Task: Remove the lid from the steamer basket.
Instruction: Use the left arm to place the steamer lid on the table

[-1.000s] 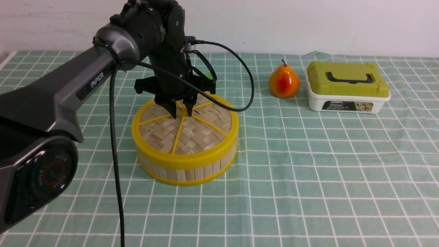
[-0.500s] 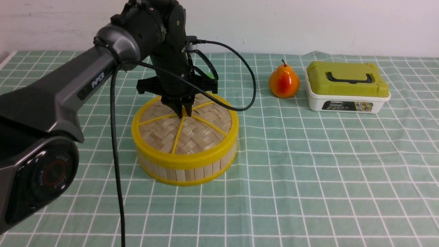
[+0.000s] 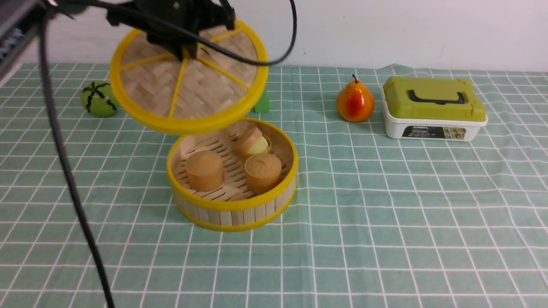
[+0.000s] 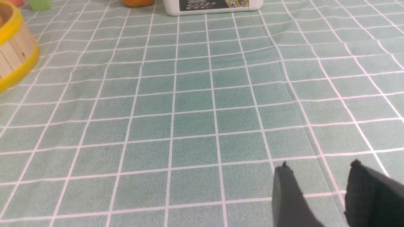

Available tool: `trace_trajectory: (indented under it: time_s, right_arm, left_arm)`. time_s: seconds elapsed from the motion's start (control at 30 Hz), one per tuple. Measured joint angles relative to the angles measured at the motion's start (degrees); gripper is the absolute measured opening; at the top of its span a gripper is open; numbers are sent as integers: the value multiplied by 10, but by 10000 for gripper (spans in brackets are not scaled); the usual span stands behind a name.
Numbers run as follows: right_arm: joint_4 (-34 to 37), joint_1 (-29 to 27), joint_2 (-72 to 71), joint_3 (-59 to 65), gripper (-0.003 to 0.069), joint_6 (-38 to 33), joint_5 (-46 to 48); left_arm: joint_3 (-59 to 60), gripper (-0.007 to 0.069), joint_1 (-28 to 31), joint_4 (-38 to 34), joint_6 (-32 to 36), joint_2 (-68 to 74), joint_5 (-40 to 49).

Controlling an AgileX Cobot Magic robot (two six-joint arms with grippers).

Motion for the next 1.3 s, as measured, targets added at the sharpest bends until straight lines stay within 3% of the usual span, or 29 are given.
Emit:
trace_trajectory:
  time_s: [0.17,0.33,0.53,0.77,1.3]
  right_arm:
    - [0,0,0,0,241,0,0]
    - [0,0,0,0,241,0,0]
    - [0,0,0,0,241,0,0]
    - [0,0,0,0,241,0,0]
    - [0,0,0,0,241,0,0]
  left_arm:
    - [136,110,55,4,-4,-103,0]
    - [345,110,127,12,-44,-156,0]
    - [483,110,143,10,-70,-140,-76]
    - [499,110,142,-3,-71,-91,-153]
    - [501,110,142,-9,-71,-41,-176]
